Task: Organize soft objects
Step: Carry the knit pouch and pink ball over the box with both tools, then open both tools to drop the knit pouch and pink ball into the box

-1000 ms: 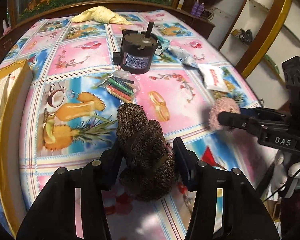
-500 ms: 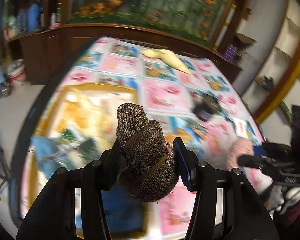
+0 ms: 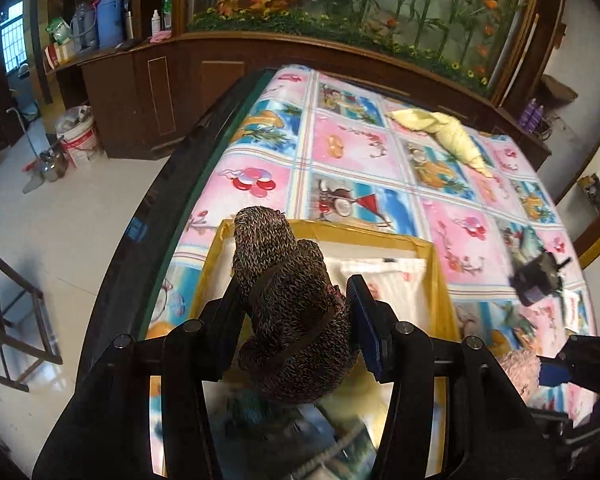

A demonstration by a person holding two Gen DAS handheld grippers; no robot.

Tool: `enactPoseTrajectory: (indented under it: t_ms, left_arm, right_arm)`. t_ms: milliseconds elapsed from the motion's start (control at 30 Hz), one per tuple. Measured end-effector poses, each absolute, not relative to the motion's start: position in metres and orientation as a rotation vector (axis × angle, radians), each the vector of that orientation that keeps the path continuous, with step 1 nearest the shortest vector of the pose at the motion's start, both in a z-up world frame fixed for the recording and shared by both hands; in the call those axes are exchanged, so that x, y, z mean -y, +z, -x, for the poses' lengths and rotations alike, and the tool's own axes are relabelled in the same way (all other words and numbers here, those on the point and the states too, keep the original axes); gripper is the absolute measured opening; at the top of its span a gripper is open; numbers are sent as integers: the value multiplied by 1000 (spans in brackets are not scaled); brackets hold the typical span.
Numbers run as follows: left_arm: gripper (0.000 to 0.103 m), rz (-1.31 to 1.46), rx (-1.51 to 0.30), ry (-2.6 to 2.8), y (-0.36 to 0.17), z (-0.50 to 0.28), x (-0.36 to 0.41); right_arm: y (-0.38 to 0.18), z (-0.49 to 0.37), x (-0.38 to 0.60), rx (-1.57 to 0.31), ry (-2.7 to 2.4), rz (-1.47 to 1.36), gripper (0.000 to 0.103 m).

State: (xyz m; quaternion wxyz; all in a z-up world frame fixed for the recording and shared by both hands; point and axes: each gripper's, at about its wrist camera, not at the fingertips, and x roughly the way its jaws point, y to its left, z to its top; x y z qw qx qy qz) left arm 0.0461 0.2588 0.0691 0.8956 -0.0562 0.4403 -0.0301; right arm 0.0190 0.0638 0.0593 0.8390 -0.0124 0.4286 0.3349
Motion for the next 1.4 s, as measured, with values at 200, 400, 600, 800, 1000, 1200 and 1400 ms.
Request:
enactPoseTrajectory:
  t_ms: [200,400,600,800,1000,1200,1400]
  left_arm:
    - [53,141,-967,-30,48,-68,-266]
    - [56,166,-989,-3,50,-71,-270]
    - [56,187,-978,17,58,-61,-271]
    - [56,122,-905,99,79,-36,-261]
    - [56,-61,-744,242,111,6,-233]
    - [56,-105,-666,232,128,48,-205]
    - [56,-134,-630,206,138,78,-174]
  right_arm:
    - [40,-50,-81,-955,672,45,33]
    - [32,-53,-93,-944,656,81,39]
    - [38,-47,-95,-907,664,94,52]
    - [51,-38,-86,-868,669,67,53]
    - [63,-15,-64,-832,658,28,53]
    - [65,7,-39,-818,640,-4,53]
    - [61,22,-10,-818,611,-50,53]
